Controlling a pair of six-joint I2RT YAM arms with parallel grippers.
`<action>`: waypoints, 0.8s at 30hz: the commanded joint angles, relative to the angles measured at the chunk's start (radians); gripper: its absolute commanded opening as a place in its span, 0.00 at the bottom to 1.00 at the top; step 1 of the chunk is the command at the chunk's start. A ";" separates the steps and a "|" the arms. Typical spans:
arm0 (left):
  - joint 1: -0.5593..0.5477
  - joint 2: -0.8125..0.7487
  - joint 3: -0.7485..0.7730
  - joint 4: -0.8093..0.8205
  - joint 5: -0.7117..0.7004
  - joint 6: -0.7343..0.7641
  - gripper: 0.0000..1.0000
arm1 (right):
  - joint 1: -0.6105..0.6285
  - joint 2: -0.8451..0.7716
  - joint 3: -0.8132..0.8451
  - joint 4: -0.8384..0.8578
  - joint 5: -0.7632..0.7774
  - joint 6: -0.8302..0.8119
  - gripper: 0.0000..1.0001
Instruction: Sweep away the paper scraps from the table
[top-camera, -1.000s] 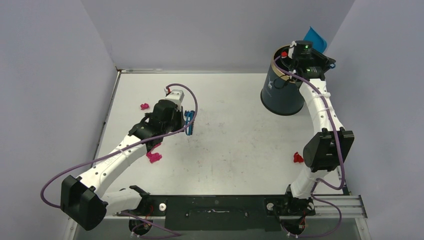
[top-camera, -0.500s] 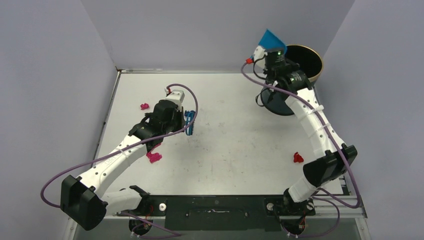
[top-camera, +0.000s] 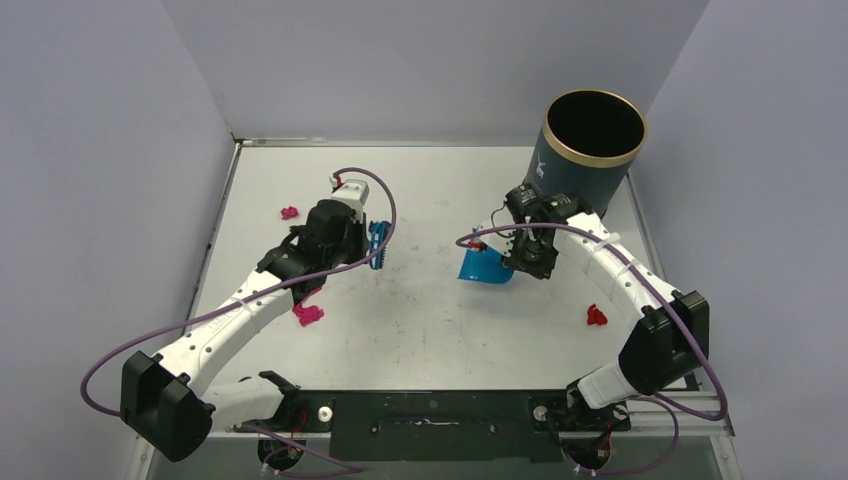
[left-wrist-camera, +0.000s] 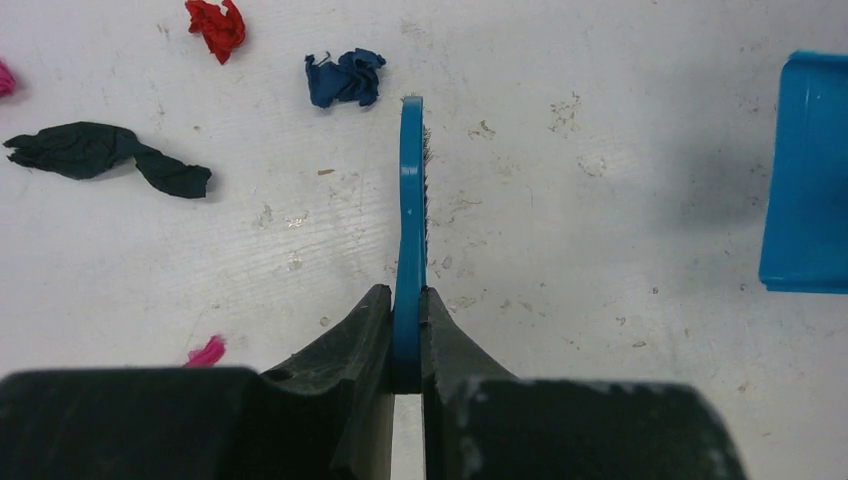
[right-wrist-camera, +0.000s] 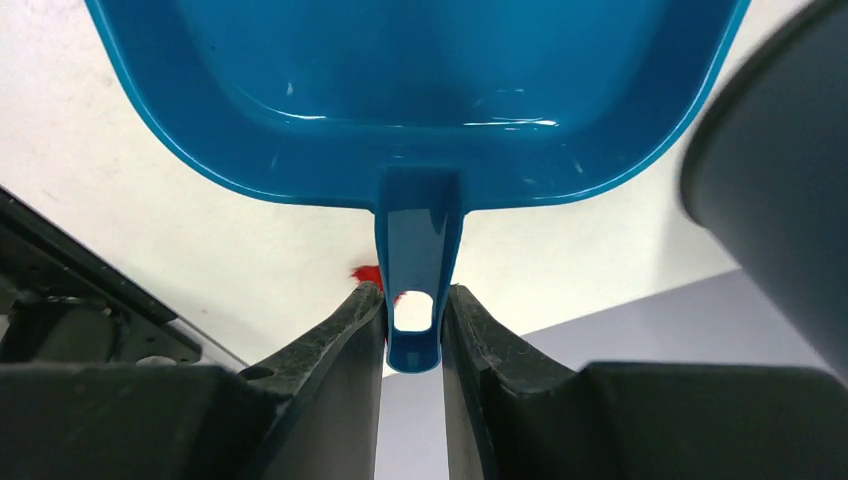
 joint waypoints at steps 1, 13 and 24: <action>0.003 -0.034 0.026 0.048 -0.027 0.041 0.00 | -0.020 -0.057 -0.125 0.044 -0.045 0.007 0.05; -0.024 -0.008 0.098 0.053 -0.458 0.339 0.00 | 0.050 0.141 -0.306 0.335 0.012 0.217 0.05; 0.053 0.444 0.375 -0.053 -0.832 0.532 0.00 | 0.081 0.321 -0.177 0.410 -0.078 0.357 0.06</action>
